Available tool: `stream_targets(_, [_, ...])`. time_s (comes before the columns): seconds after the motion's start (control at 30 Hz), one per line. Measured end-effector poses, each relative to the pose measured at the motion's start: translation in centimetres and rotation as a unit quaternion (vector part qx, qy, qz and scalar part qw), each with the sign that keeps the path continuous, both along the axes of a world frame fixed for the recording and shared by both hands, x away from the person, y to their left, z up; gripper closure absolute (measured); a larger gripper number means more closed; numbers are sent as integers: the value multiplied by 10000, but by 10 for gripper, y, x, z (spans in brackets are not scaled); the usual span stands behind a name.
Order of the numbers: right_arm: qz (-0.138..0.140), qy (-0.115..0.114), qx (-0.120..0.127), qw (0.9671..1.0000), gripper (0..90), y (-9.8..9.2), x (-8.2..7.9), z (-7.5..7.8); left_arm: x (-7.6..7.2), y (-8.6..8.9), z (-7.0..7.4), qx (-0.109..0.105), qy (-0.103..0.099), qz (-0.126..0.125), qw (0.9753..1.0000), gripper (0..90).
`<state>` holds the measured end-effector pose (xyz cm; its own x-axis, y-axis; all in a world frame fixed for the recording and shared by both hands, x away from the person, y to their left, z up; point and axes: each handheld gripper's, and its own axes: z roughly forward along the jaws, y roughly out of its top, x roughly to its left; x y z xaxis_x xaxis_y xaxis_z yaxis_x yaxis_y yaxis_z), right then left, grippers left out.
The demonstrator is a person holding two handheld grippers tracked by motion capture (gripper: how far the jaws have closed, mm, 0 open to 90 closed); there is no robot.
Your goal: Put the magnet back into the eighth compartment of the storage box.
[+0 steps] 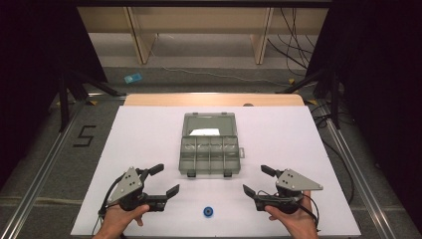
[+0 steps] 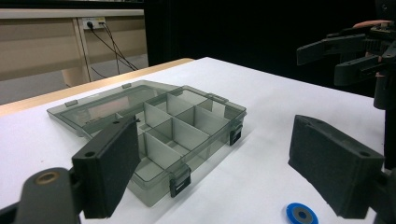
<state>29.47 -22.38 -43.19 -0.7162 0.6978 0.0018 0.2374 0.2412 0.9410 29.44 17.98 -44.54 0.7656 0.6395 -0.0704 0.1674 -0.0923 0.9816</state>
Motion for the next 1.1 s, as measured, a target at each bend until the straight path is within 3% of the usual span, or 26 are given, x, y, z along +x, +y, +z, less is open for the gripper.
stream_targets(0.07, [65,144,34,9999,157,1,-1,0,0,0,0,7,2,-7,10000,161])
stream_targets(0.17, [9,57,54,10000,157,2,-1,0,0,0,0,-1,3,-4,10000,161])
stream_targets(0.23, [121,87,65,9999,157,3,-1,0,0,0,0,1,3,-7,10000,161])
stream_targets(0.37, [176,109,-47,9998,158,4,-2,1,0,0,0,4,9,-8,10000,161])
stream_targets(0.43, [168,-10,-117,9998,158,4,-1,2,0,0,0,3,8,-8,10000,161])
stream_targets(0.63, [246,109,-69,9996,157,7,-2,2,1,-1,-1,-49,-6,-37,10000,161])
stream_targets(0.83, [320,-29,-264,9991,158,10,-2,5,1,-1,-1,-49,-4,-41,10000,161])
stream_targets(0.87, [392,121,-274,9988,158,11,-3,6,0,-1,-1,9,20,-5,10000,161])
stream_targets(0.9, [376,13,-289,9989,158,11,-2,6,0,-1,-1,16,-2,-23,10000,161])
stream_targets(1.1, [672,332,-678,9949,167,22,-5,6,0,-1,-1,19,17,-10,10000,161])
